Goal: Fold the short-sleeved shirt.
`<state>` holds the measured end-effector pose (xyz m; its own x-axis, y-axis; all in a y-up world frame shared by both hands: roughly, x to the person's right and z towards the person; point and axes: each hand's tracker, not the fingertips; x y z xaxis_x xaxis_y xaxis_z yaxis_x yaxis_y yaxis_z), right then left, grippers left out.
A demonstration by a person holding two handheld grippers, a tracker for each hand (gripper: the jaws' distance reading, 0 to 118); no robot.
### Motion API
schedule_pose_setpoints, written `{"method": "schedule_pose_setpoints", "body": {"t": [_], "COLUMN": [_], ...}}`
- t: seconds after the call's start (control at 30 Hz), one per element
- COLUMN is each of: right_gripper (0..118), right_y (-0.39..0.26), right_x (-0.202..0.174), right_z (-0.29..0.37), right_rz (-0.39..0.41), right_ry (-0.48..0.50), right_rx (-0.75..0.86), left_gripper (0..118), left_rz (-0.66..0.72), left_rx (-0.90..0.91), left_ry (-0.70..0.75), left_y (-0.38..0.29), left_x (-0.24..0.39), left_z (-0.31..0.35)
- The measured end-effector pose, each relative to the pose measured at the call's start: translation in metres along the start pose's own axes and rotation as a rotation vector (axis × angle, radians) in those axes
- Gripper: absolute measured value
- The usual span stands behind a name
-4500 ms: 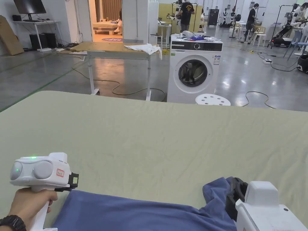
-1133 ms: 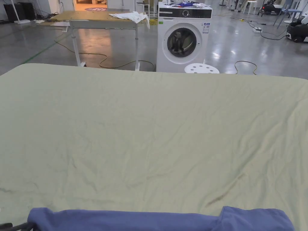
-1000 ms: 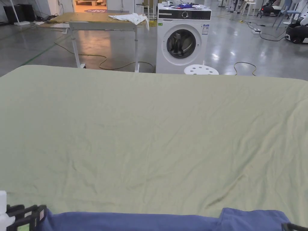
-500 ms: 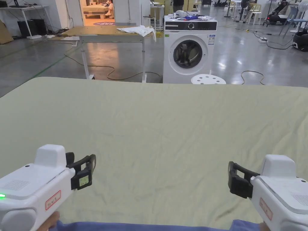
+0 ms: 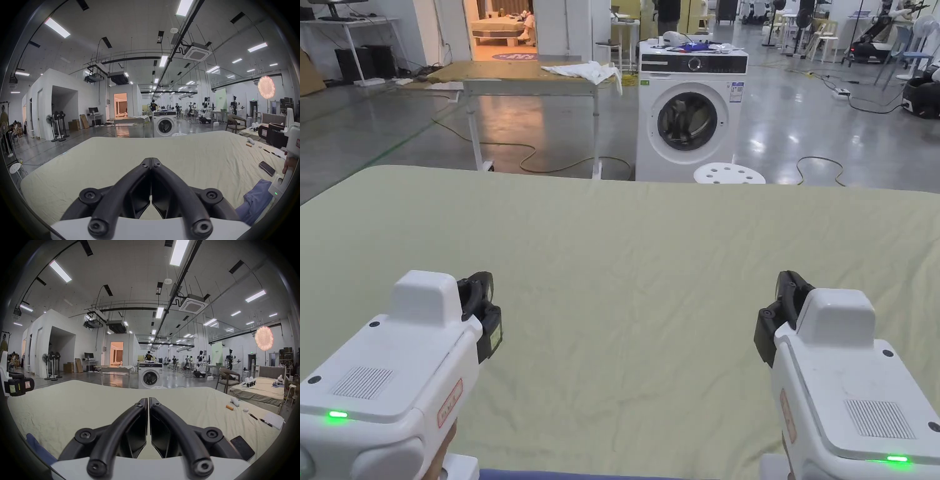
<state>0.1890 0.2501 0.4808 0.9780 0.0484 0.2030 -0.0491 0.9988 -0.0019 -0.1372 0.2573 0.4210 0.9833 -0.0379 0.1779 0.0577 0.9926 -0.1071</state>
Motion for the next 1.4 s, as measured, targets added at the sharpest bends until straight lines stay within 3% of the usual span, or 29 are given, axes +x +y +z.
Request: {"method": "schedule_pose_setpoints", "body": {"t": [0.17, 0.47, 0.57, 0.63, 0.8, 1.07, 1.17, 1.27, 1.3, 1.4], "right_gripper": [0, 0, 0, 0, 0, 0, 0, 0, 0, 0], "right_y": [-0.002, -0.026, -0.035, -0.041, -0.051, -0.063, -0.064, -0.065, -0.066, -0.066], "right_x": [-0.001, -0.004, -0.007, -0.009, -0.011, -0.009, -0.009, -0.009, -0.009, -0.009], "right_z": [-0.002, -0.013, -0.017, -0.019, -0.021, -0.022, -0.022, -0.023, -0.023, -0.023], "right_rz": [0.005, 0.0, -0.004, -0.008, -0.01, -0.029, -0.036, -0.041, -0.04, -0.035], "right_ry": [0.024, 0.094, 0.109, 0.124, 0.136, 0.136, 0.137, 0.141, 0.141, 0.144], "right_rx": [-0.02, -0.148, -0.187, -0.219, -0.255, -0.305, -0.317, -0.327, -0.329, -0.334], "left_gripper": [0, 0, 24, 59, 74, 75, 74, 72, 65, 19], "left_rz": [0.033, 0.272, 0.352, 0.437, 0.682, 0.95, 0.98, 0.992, 1.0, 0.929], "left_rx": [-0.124, -0.546, -0.628, -0.684, -0.804, -0.751, -0.763, -0.769, -0.771, -0.82], "left_ry": [0.01, -0.028, -0.08, -0.142, -0.265, -0.471, -0.579, -0.59, -0.592, -0.531], "left_y": [-0.011, -0.082, -0.107, -0.123, -0.157, -0.186, -0.193, -0.192, -0.191, -0.189], "left_x": [-0.034, -0.15, -0.177, -0.195, -0.216, -0.218, -0.207, -0.199, -0.196, -0.191], "left_z": [0.004, 0.02, 0.026, 0.027, 0.029, 0.02, 0.01, 0.005, 0.004, 0.003]}}
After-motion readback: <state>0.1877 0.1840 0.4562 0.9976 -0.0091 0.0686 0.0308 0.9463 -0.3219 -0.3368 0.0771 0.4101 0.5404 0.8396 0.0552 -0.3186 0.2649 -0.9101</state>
